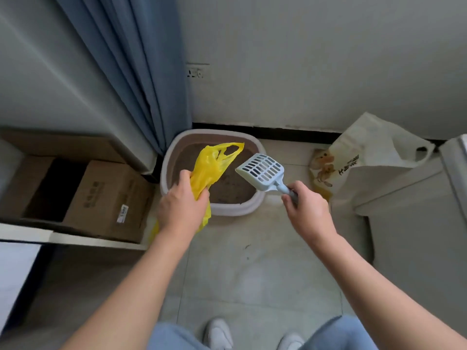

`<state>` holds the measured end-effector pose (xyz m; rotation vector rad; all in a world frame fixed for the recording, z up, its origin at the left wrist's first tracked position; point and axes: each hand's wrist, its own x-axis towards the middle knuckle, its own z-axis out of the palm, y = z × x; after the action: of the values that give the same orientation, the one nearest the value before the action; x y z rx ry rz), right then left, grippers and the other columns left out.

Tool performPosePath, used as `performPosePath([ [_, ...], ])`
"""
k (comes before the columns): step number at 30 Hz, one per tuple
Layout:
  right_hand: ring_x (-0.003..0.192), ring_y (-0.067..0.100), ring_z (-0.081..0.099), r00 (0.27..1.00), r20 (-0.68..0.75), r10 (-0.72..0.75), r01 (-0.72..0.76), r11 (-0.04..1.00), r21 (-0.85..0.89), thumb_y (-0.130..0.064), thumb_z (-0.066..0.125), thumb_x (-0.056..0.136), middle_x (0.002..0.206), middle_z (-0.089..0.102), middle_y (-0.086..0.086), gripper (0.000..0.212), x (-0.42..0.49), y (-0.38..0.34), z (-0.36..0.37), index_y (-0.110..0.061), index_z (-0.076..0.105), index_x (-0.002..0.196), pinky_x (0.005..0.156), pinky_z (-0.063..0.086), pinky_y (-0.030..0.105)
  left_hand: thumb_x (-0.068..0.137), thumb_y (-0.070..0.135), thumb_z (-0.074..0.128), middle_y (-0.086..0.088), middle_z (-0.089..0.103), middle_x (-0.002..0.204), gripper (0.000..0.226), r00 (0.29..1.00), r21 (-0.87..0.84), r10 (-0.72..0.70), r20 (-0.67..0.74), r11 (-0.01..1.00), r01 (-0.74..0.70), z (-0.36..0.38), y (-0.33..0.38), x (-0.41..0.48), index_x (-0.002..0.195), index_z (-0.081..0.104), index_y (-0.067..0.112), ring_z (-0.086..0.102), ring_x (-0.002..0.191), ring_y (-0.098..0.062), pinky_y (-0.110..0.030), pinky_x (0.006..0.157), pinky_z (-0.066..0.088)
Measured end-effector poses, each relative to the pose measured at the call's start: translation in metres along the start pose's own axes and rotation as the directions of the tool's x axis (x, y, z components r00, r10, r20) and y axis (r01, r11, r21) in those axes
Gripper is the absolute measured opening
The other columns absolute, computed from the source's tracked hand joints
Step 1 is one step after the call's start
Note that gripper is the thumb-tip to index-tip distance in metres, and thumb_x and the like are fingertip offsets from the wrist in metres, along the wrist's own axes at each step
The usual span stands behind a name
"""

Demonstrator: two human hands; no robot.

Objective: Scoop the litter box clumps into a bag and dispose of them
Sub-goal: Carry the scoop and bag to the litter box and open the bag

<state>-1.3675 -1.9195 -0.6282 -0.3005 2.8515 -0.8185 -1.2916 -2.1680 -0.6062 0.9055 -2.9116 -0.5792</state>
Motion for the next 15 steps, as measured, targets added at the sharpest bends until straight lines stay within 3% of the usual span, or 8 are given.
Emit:
performPosePath([
  [6, 0.075, 0.018, 0.063, 0.995, -0.085, -0.057, 0.057, 0.998, -0.002, -0.028, 0.058, 0.096, 0.085, 0.069, -0.005, 0.016, 0.060, 0.058, 0.090, -0.022, 0.061, 0.110, 0.066, 0.051, 0.036, 0.092, 0.043, 0.060, -0.018, 0.067, 0.103, 0.040, 0.985, 0.001, 0.073, -0.160, 0.997, -0.073, 0.101, -0.020, 0.058, 0.117, 0.049, 0.014, 0.063, 0.091, -0.044, -0.039, 0.066, 0.034],
  [11, 0.078, 0.021, 0.062, 0.989, -0.112, -0.097, 0.094, 0.995, -0.026, -0.030, 0.056, 0.096, 0.090, 0.069, -0.001, 0.022, 0.113, 0.058, 0.116, -0.021, 0.063, 0.115, 0.068, 0.052, 0.038, 0.091, 0.042, 0.062, -0.019, 0.067, 0.097, 0.035, 0.974, -0.089, 0.077, -0.215, 0.991, -0.098, 0.143, -0.021, 0.089, 0.108, 0.051, 0.013, 0.062, 0.089, -0.044, -0.039, 0.065, 0.034],
  [15, 0.071, 0.014, 0.050, 0.993, -0.106, -0.054, 0.057, 0.998, 0.022, -0.028, 0.056, 0.097, 0.085, 0.063, -0.005, 0.023, 0.111, 0.047, 0.116, -0.019, 0.063, 0.117, 0.063, 0.035, 0.028, 0.091, 0.042, 0.061, -0.014, 0.064, 0.091, 0.033, 0.985, -0.103, 0.070, -0.161, 0.991, -0.087, 0.140, -0.018, 0.087, 0.107, 0.050, 0.015, 0.062, 0.087, -0.042, -0.038, 0.064, 0.036],
])
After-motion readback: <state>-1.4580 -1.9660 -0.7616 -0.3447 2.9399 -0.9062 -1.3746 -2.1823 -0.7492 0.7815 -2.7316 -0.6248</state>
